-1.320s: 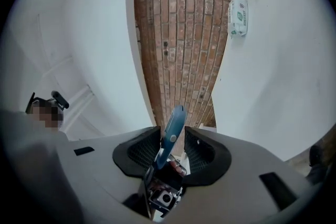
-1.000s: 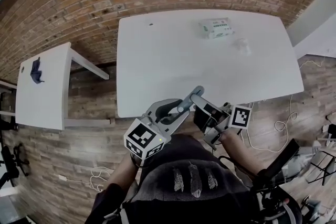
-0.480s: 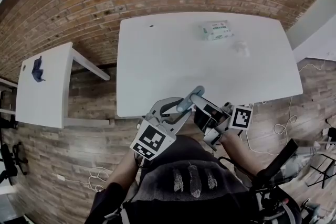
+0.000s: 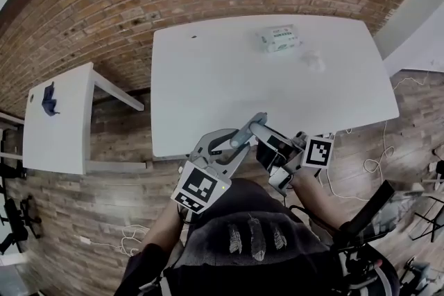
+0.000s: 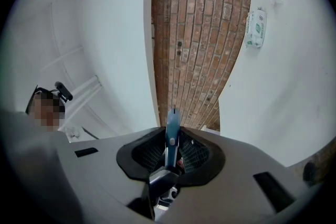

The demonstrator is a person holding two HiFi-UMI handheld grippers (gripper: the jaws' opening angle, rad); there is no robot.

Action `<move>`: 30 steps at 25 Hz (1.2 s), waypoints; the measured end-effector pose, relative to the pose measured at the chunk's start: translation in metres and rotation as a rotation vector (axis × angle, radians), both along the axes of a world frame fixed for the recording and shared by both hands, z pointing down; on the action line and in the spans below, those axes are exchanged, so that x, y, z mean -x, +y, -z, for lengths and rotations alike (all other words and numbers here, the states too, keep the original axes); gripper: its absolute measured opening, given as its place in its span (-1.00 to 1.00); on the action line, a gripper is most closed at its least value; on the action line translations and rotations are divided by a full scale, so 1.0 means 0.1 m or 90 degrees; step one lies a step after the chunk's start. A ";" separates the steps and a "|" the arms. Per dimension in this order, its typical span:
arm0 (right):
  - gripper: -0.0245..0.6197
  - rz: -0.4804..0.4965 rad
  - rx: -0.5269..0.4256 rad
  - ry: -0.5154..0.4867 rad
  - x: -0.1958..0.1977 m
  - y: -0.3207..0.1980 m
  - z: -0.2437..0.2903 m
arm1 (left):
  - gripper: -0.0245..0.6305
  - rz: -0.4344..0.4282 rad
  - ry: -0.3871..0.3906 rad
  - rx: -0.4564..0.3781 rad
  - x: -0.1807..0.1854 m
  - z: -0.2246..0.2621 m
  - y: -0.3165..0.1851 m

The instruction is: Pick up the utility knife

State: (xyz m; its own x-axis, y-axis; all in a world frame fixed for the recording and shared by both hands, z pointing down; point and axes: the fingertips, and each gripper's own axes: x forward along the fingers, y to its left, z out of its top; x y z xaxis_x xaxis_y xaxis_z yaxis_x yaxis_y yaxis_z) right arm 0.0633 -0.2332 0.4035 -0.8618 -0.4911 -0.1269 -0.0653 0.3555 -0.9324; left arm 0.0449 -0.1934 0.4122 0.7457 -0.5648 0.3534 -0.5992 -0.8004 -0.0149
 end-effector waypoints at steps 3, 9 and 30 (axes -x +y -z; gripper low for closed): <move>-0.69 -0.002 0.003 -0.003 -0.02 -0.01 0.00 | -0.51 0.002 -0.001 0.003 0.01 0.00 0.01; -0.69 -0.003 -0.002 -0.003 -0.02 -0.03 0.02 | -0.51 0.004 0.000 0.000 0.05 0.01 0.04; -0.69 -0.009 0.006 -0.010 -0.01 -0.05 0.08 | -0.51 0.010 0.008 0.004 0.16 0.11 0.15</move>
State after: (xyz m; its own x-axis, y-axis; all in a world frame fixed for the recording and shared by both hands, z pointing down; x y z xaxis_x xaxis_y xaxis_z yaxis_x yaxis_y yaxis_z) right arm 0.0646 -0.2380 0.3959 -0.8525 -0.5050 -0.1351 -0.0565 0.3459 -0.9366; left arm 0.0291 -0.1786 0.4013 0.7411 -0.5744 0.3477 -0.6122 -0.7907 -0.0014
